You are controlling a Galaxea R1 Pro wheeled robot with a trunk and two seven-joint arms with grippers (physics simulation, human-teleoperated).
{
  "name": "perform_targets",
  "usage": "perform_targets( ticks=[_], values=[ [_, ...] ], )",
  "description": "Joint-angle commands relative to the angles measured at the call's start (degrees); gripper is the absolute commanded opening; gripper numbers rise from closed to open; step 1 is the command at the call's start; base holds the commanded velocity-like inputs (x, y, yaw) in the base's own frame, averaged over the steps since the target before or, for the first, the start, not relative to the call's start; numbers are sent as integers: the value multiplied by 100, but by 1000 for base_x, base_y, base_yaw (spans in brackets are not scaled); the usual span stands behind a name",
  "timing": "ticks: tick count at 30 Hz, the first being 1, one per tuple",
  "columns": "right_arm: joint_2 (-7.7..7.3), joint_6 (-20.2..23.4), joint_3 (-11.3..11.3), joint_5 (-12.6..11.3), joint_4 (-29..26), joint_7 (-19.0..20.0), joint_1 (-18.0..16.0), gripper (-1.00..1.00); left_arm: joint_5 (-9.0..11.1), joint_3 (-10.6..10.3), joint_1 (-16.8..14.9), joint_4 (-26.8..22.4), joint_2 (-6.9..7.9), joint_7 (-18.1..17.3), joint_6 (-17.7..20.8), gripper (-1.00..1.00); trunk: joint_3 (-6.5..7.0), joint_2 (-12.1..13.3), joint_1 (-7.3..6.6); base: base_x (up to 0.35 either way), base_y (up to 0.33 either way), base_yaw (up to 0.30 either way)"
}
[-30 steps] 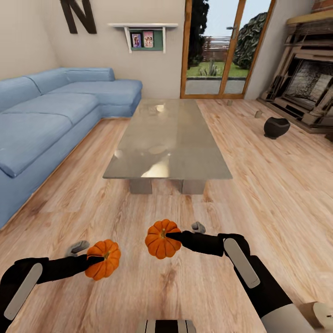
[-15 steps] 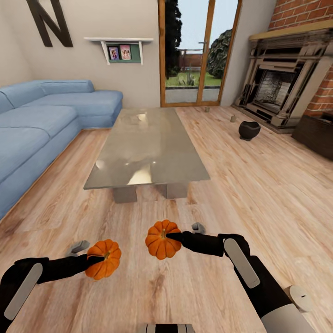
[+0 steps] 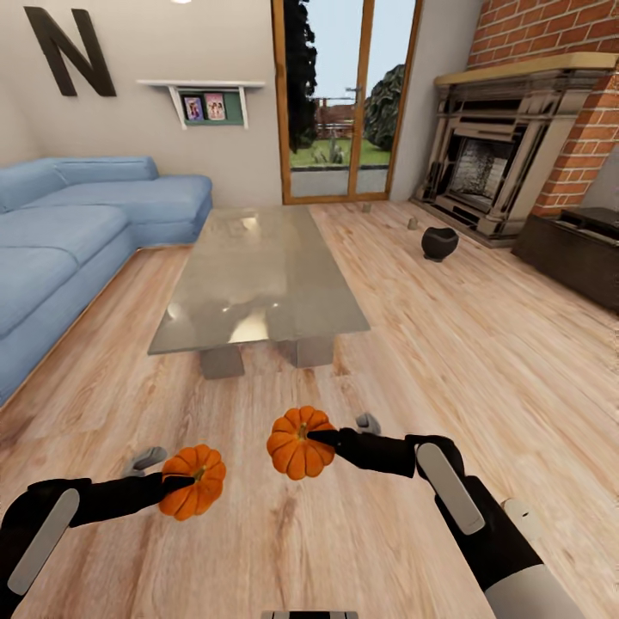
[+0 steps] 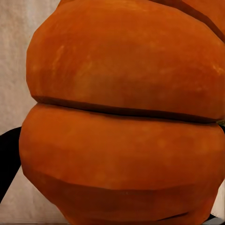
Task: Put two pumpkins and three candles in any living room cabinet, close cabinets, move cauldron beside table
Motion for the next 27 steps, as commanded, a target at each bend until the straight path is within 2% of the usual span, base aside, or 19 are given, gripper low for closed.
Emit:
perform_targets(
  ticks=[1,15,20,27],
  values=[
    [-7,10,5,-5,13,47,-3,-100,-2,9,-2,-3,1,-33,34,-100,7,40,-25,-104,0,-95],
    [-13,3,-7,-103,148,60,-5,-100,-2,6,-2,-1,-5,-33,34,-100,147,601,-333,-15,0,-119],
    [-5,3,-196,-107,234,64,-2,-100,3,6,-2,-1,-5,-33,34,-100,196,802,-443,0,0,-137],
    [-5,3,-249,-108,253,67,-5,-100,6,6,-2,-1,-5,-33,34,-100,266,1082,-596,0,0,-152]
  ],
)
